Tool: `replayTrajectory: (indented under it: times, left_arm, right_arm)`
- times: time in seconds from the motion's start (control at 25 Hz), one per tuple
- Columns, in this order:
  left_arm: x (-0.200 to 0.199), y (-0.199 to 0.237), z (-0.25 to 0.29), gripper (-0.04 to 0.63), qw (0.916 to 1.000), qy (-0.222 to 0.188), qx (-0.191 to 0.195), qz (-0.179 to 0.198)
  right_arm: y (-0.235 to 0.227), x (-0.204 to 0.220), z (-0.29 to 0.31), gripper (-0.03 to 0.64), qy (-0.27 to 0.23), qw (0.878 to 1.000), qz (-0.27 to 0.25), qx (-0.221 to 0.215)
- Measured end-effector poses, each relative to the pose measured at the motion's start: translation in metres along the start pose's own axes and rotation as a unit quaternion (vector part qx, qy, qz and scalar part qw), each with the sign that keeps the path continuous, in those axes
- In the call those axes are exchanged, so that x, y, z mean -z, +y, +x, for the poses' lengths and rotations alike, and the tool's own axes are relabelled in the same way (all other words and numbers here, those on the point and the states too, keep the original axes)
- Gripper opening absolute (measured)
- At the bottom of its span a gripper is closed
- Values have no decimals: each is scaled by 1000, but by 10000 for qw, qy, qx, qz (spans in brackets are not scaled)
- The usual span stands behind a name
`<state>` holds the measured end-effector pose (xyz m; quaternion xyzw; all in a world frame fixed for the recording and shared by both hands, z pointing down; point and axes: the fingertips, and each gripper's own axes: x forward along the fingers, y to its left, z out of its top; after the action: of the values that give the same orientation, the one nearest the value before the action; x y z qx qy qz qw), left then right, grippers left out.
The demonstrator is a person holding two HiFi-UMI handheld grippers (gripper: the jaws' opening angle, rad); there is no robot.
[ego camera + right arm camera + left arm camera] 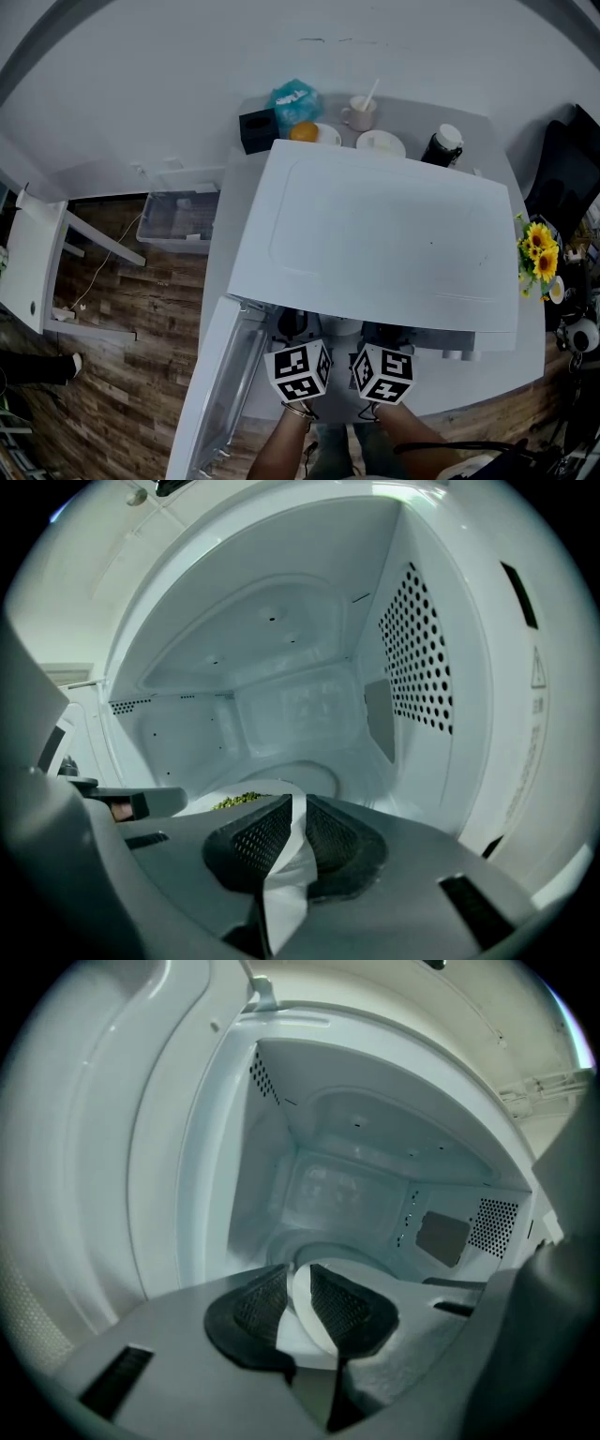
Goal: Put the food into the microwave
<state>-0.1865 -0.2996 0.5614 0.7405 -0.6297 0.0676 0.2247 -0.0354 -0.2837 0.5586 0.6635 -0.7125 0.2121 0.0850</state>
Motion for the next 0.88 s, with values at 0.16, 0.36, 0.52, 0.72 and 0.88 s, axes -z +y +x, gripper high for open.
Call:
replayTrajectory:
  times: [0.16, 0.36, 0.52, 0.72, 0.88]
  left_arm:
    - [1, -3, -13, 80, 10000, 15, 12, -8]
    - [8, -6, -35, 80, 9998, 213, -11, -45]
    - [11, -11, -55, 61, 9994, 340, -33, -28]
    - [9, -21, -77, 32, 9992, 387, -1, -26]
    - [7, -27, -94, 6, 9992, 387, -17, -28]
  right_arm:
    - [4, 0, -9, 57, 63, 9998, -86, -144]
    - [12, -5, -25, 37, 152, 9984, -284, -465]
    - [20, -6, -41, 29, 308, 9959, -380, -764]
    - [28, -4, -60, 25, 623, 9912, -463, -1071]
    - [30, -4, -77, 21, 720, 9878, -577, -1256]
